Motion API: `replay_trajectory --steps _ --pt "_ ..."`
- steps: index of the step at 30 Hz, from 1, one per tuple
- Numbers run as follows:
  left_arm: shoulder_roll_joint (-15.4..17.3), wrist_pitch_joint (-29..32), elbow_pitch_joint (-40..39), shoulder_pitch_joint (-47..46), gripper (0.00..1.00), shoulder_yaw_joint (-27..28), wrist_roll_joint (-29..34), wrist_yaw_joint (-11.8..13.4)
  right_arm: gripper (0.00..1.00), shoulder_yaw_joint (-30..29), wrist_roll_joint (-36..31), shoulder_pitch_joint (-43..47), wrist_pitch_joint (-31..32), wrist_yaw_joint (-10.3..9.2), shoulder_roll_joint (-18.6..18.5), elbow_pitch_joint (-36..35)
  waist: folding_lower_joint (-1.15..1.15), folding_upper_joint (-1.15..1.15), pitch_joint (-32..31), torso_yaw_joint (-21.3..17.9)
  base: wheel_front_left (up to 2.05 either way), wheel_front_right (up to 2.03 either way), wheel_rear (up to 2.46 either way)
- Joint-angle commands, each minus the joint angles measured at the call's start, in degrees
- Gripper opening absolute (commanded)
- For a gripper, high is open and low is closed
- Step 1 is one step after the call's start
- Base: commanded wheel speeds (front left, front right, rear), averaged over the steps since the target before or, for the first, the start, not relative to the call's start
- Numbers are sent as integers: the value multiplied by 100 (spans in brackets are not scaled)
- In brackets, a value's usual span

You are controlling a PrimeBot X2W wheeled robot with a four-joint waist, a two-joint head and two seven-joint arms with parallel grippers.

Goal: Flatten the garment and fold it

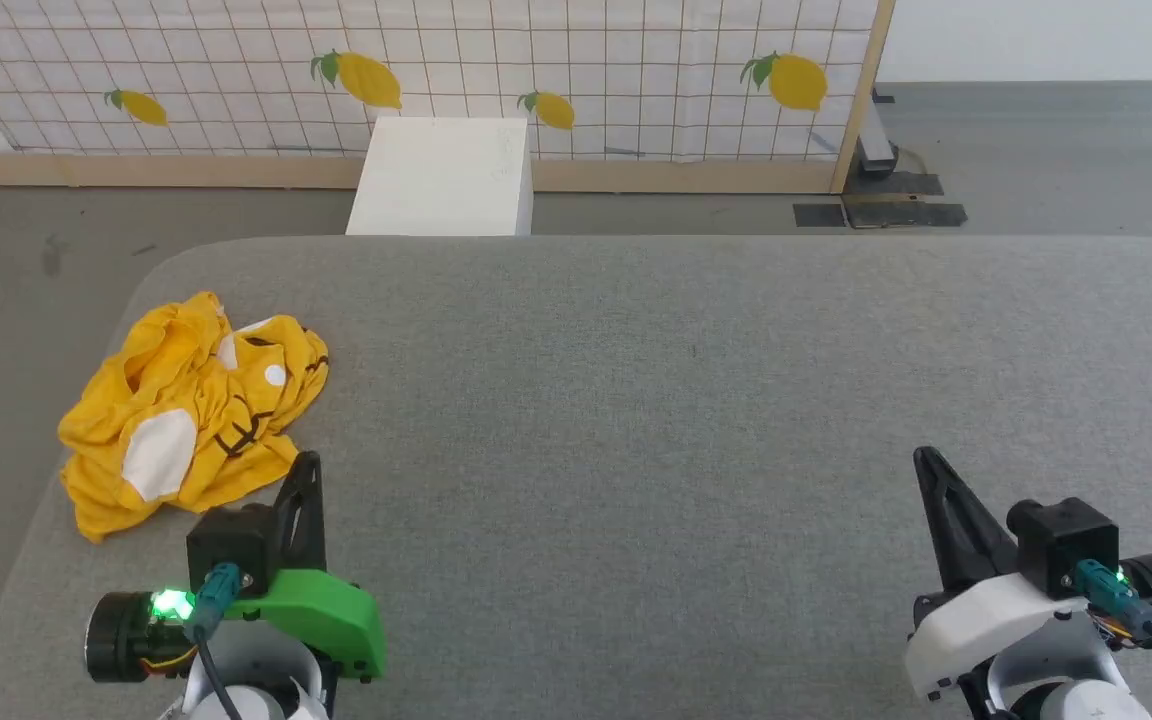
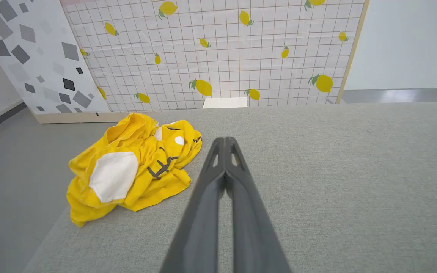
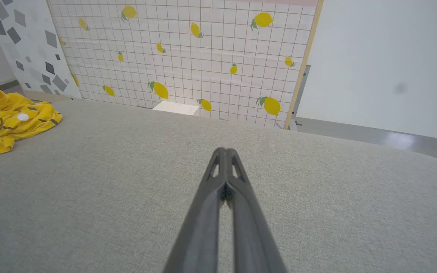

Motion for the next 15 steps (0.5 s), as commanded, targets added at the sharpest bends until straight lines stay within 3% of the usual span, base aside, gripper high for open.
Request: replay_trajectory --steps 1,15 --pt "-28 8 -16 67 0 21 60 38 0 9 -36 -100 1 -9 8 -29 0 0 0 0 0 0 0" --pt "-28 8 -16 67 0 21 60 38 0 9 -36 -100 1 -9 8 -29 0 0 0 0 0 0 0"
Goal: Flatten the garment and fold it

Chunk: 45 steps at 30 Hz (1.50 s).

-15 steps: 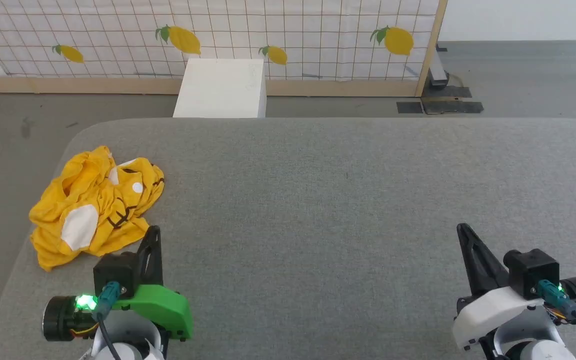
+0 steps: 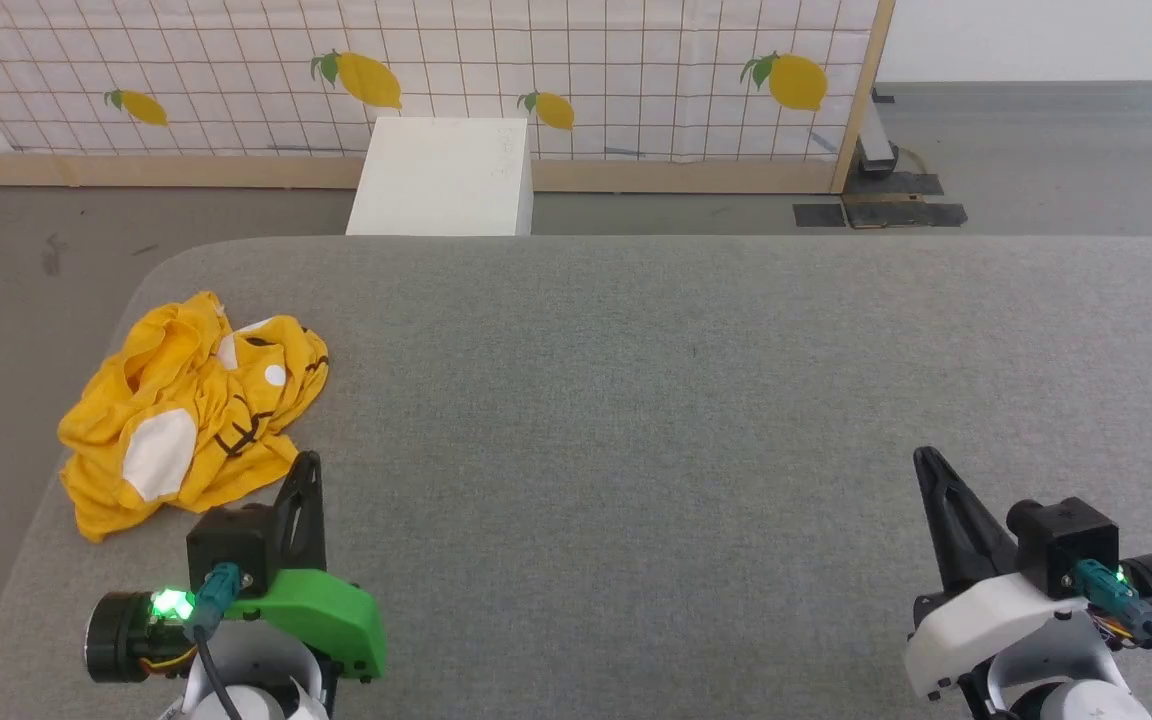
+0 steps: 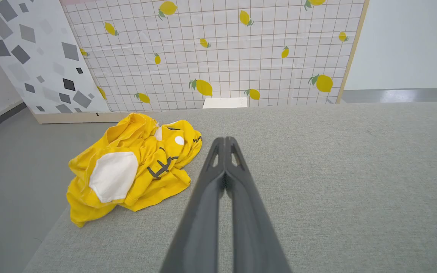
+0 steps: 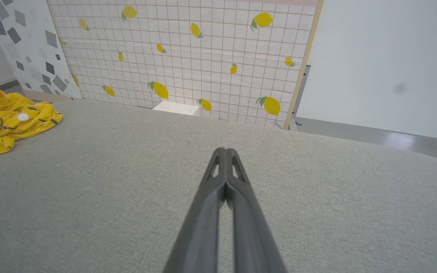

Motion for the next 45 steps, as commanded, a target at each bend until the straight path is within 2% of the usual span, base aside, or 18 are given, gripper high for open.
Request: replay_trajectory --steps 1,16,17,31,45 --pt "-28 8 -16 67 0 21 60 38 0 9 -36 -100 1 -9 8 -29 0 0 0 0 0 0 0" --pt "-28 8 -16 67 0 21 60 38 0 9 -36 -100 1 -9 8 -29 0 0 0 0 0 0 0" --pt "0 0 0 0 100 0 0 0 100 0 0 0 0 0 0 0 0 0 0 0 0 0 0" --pt "-1 -124 152 -80 100 -151 -106 83 100 -70 7 1 -91 -1 0 41 0 0 -22 58 0 0 0" --pt "49 -295 330 -157 100 -256 -242 213 100 -114 40 -8 -228 -2 1 116 0 0 -61 468 0 0 0"
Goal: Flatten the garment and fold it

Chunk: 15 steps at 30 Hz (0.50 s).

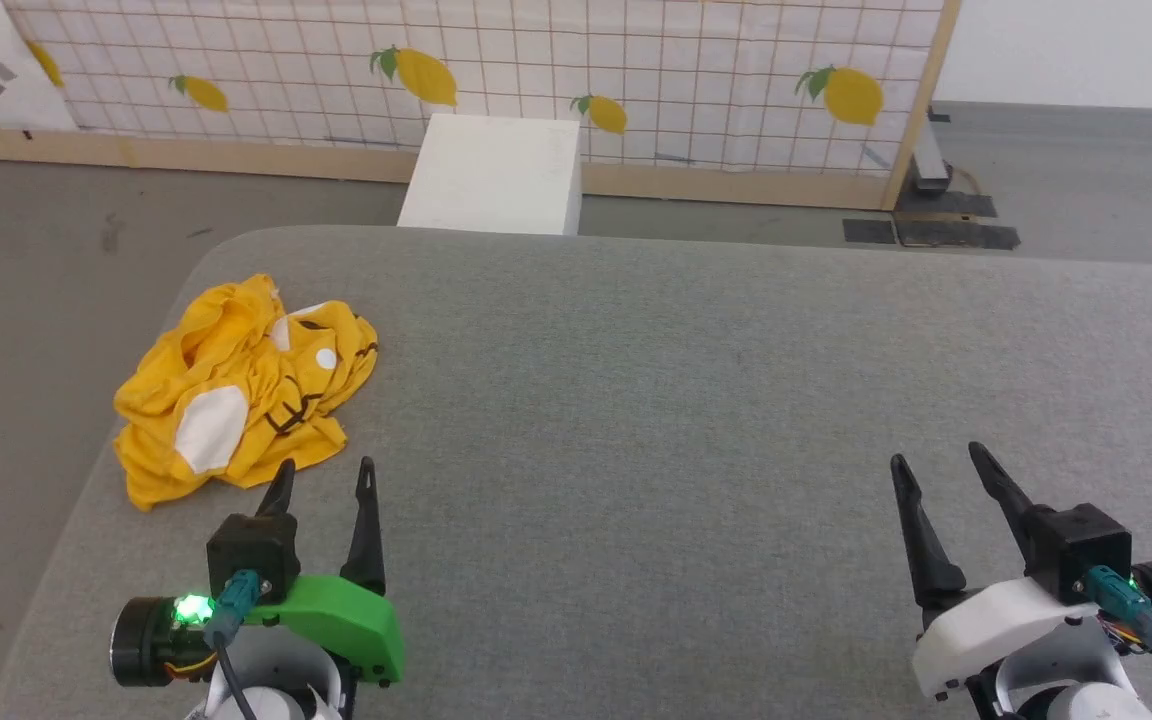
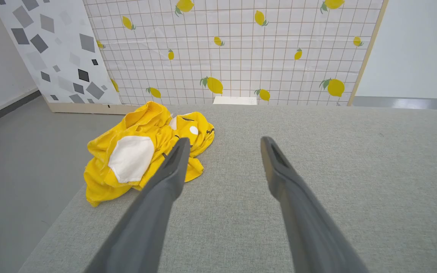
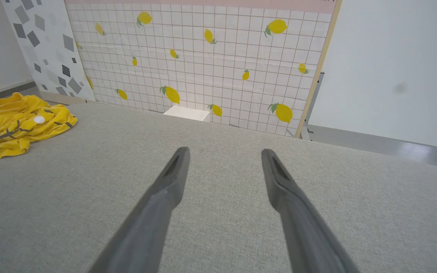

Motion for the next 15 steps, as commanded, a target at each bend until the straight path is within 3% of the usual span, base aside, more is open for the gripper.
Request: replay_trajectory --steps 1,15 --pt "36 -54 35 -102 100 -22 -56 43 100 -18 23 -18 -72 -2 2 28 0 0 -14 105 0 0 0" --pt "102 -219 126 -125 100 -102 -199 192 100 -21 56 -37 -188 -3 3 110 0 0 -24 680 0 0 0"
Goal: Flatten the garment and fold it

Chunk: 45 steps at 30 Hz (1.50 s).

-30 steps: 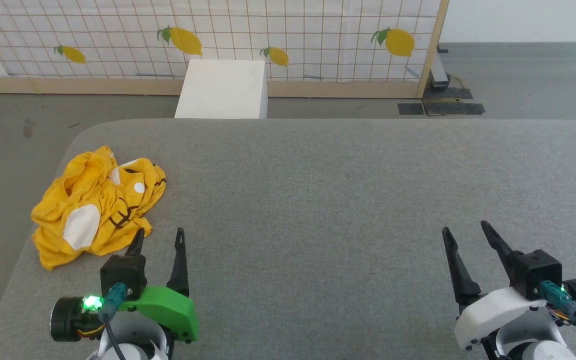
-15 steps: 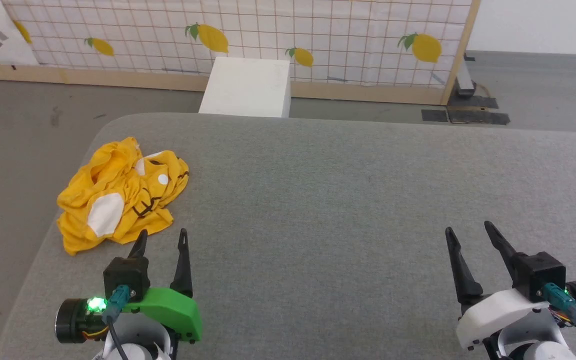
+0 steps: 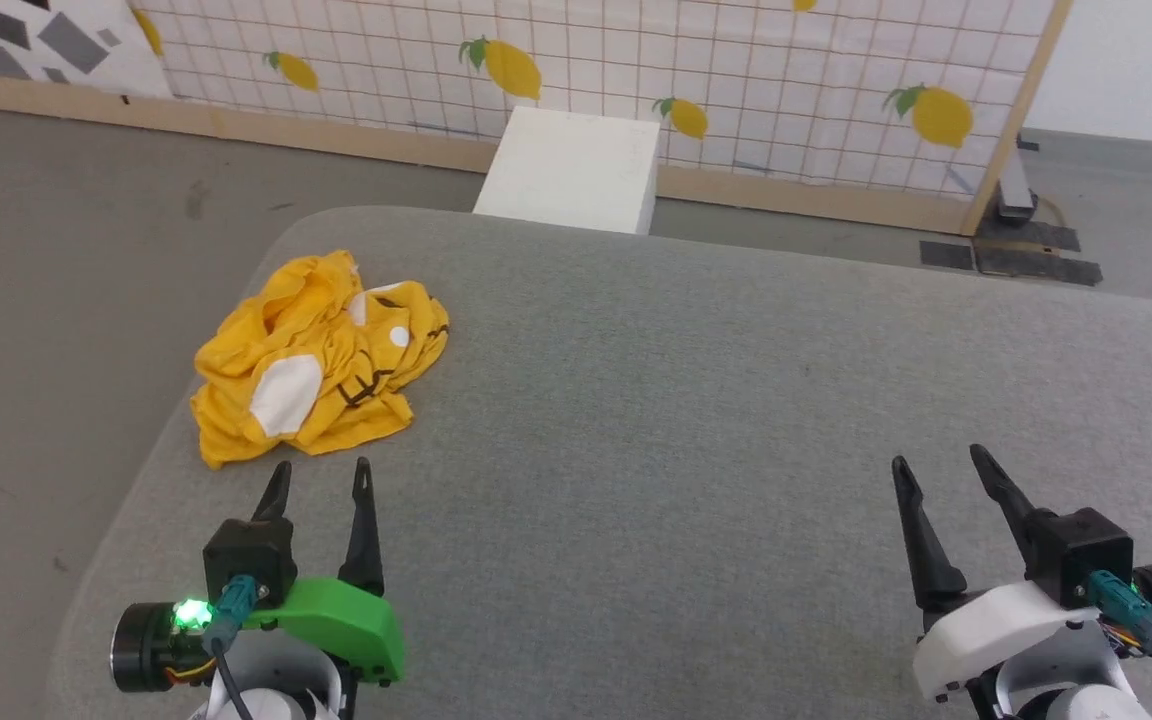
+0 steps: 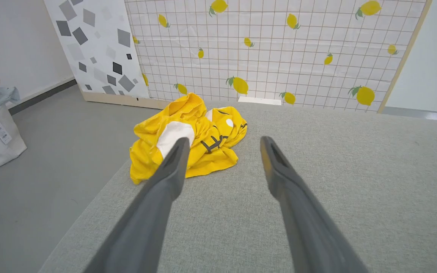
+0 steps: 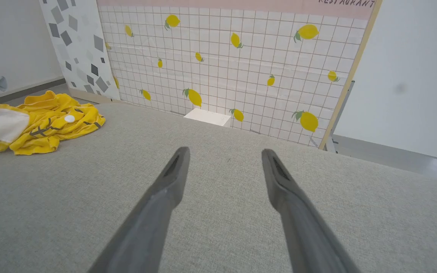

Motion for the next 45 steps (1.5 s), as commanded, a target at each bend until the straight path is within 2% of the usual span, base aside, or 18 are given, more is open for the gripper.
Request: replay_trajectory --steps 1,45 --pt "48 -69 38 -116 100 -22 -83 57 100 0 48 -38 -58 -3 3 23 0 0 -2 139 0 0 0" --pt "208 -598 445 -221 100 -322 -541 482 100 -40 174 -106 -448 -6 6 285 0 0 -54 1446 0 0 0"
